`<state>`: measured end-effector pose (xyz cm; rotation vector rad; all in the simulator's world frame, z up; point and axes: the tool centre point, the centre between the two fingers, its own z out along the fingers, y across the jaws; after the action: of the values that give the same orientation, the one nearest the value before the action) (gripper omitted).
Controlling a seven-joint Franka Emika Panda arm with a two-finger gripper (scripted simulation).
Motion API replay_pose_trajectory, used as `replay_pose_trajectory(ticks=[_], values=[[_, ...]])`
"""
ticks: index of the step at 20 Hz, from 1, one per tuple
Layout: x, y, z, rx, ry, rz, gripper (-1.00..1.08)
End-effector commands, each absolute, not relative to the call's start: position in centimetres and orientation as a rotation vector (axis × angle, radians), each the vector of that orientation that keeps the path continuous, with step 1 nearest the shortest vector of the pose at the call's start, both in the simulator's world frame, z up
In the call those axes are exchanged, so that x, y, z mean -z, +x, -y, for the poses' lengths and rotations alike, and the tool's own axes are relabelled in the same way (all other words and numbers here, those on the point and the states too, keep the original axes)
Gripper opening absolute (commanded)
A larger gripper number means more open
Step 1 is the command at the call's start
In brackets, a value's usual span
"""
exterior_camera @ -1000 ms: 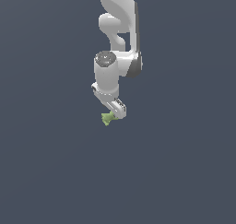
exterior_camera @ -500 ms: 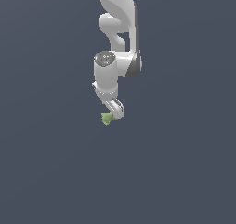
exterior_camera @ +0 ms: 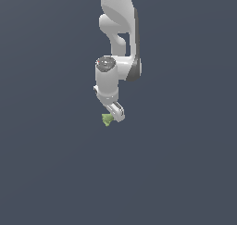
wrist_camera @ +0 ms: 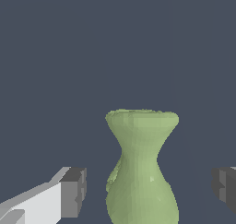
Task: Pick up the object and move it to a goal position.
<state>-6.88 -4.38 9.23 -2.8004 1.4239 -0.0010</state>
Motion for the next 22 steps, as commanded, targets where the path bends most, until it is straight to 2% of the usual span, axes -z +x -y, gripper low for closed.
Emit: replay_pose_trajectory(ticks=[1, 9, 10, 22], values=[[-8.0, -7.0, 4.4, 0.0, -2.8, -1.427, 1.0], [-6.1, -6.9, 4.4, 0.0, -2.799, -1.428, 1.0], [-6.1, -6.9, 4.4, 0.0, -2.799, -1.428, -1.0], [-6.2, -6.9, 4.4, 0.001, -2.798, -1.428, -1.0]])
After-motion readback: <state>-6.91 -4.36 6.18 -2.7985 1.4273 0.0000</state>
